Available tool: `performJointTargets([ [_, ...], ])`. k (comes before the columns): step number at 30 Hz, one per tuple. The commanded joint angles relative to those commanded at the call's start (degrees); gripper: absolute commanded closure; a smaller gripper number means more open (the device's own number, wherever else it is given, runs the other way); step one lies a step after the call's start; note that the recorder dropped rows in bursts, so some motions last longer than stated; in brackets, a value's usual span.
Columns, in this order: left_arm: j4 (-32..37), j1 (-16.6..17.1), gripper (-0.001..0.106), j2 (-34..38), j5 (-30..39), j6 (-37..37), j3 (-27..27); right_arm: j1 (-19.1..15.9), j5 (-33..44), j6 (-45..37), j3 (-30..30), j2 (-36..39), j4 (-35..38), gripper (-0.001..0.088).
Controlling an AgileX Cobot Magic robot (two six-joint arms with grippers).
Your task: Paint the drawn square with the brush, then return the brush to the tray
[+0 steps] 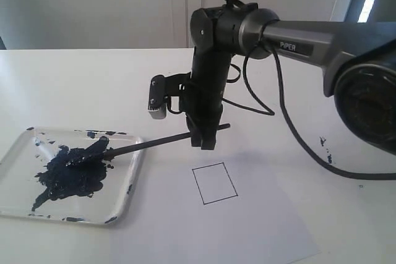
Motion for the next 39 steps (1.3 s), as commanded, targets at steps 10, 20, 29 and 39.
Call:
performJointTargets([
  [10, 0.0, 0.0, 0.105, 0.0, 0.0, 0.0, 0.0, 0.0, 0.0, 3.29, 0.0, -2.83, 1.43, 0.0868],
  [20, 0.0, 0.0, 0.105, 0.0, 0.0, 0.0, 0.0, 0.0, 0.0, 7.88, 0.0, -3.61, 3.45, 0.0868],
  [29, 0.0, 0.0, 0.105, 0.0, 0.0, 0.0, 0.0, 1.5, 0.0, 9.45, 1.28, -3.85, 4.87, 0.0868],
  [39, 0.0, 0.0, 0.105, 0.0, 0.0, 0.0, 0.0, 3.26, 0.0, 8.52, 5.34, -5.41, 3.87, 0.0868],
])
